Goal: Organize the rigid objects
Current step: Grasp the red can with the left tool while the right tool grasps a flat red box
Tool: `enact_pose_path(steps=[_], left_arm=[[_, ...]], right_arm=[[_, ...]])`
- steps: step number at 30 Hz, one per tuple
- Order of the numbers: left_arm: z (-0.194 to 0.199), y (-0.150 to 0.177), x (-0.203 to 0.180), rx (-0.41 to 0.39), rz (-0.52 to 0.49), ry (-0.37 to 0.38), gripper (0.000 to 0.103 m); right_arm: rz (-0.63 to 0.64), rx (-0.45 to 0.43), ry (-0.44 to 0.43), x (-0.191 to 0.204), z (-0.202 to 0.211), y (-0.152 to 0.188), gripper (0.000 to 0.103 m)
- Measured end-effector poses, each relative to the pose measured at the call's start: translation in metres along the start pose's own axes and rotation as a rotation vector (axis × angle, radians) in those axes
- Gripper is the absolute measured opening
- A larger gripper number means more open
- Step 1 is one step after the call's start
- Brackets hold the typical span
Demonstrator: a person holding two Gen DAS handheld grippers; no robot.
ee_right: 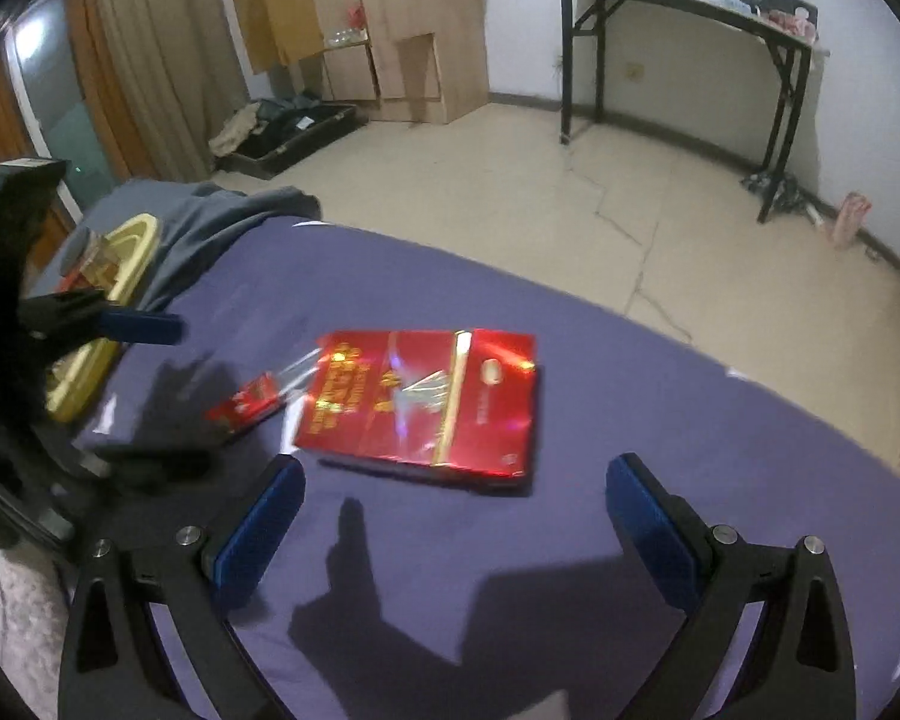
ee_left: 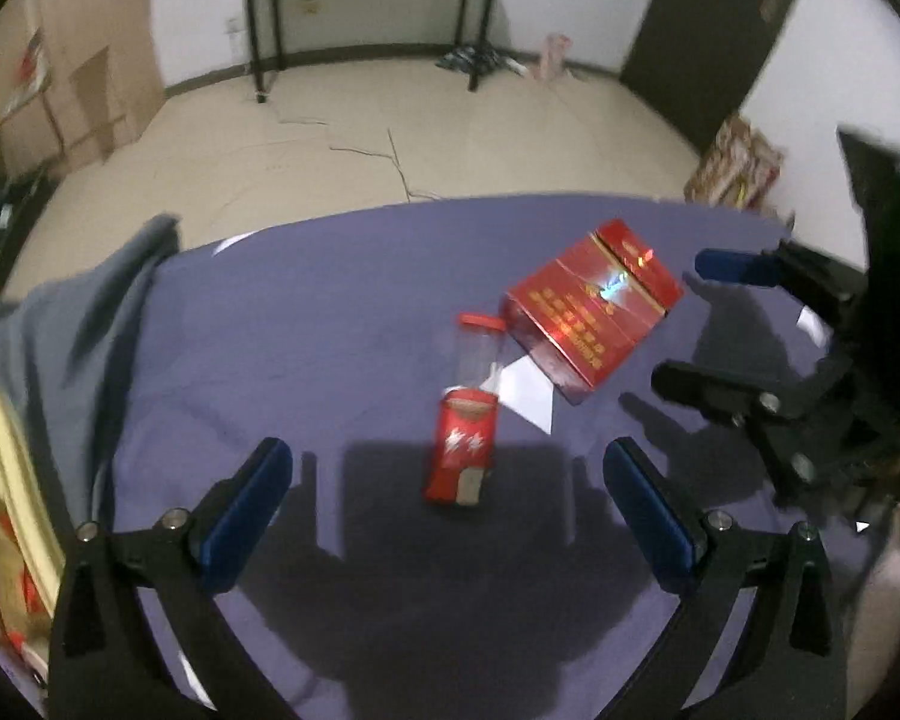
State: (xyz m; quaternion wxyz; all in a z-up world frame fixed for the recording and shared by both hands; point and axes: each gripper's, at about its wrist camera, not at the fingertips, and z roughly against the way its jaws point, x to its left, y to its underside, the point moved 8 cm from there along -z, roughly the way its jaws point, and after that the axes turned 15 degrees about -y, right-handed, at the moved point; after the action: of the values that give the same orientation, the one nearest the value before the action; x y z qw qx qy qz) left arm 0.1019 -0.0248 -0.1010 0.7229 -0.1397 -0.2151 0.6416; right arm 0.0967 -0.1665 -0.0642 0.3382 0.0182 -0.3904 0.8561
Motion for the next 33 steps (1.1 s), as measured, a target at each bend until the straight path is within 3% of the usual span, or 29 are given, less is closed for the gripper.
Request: enact_pose_path(steps=[3, 6, 11, 14, 16, 17, 26, 30, 33], left_arm=[[-0.008, -0.001, -0.004, -0.004, -0.052, -0.040, 0.101], [-0.013, 0.000, 0.000, -0.006, -0.036, -0.011, 0.101], [-0.024, 0.012, -0.010, -0.036, -0.133, -0.037, 0.085], [-0.020, 0.007, -0.017, -0.065, -0.155, -0.014, 0.059], [-0.019, 0.003, -0.019, -0.077, -0.161, -0.002, 0.033], [-0.018, 0.003, -0.019, -0.081, -0.164, 0.001, 0.028], [-0.011, 0.013, -0.015, -0.090, -0.163, 0.016, 0.024], [0.003, 0.019, 0.001, -0.102, -0.082, 0.050, 0.024], [0.038, 0.022, 0.033, -0.160, 0.001, 0.035, 0.024]], right_arm=[[0.021, -0.013, 0.052, -0.006, 0.000, -0.007, 0.103], [-0.002, -0.022, 0.046, -0.008, -0.005, -0.013, 0.103], [-0.010, -0.007, 0.061, -0.001, -0.013, -0.017, 0.102], [0.001, 0.006, 0.077, 0.005, -0.026, -0.025, 0.102], [0.010, 0.032, 0.098, 0.005, -0.032, -0.026, 0.102], [0.012, 0.043, 0.106, 0.005, -0.037, -0.026, 0.102], [0.008, 0.052, 0.104, -0.014, -0.049, -0.020, 0.094], [0.068, 0.040, 0.014, -0.008, -0.050, -0.020, 0.092], [0.102, -0.006, -0.044, 0.005, -0.038, -0.027, 0.092]])
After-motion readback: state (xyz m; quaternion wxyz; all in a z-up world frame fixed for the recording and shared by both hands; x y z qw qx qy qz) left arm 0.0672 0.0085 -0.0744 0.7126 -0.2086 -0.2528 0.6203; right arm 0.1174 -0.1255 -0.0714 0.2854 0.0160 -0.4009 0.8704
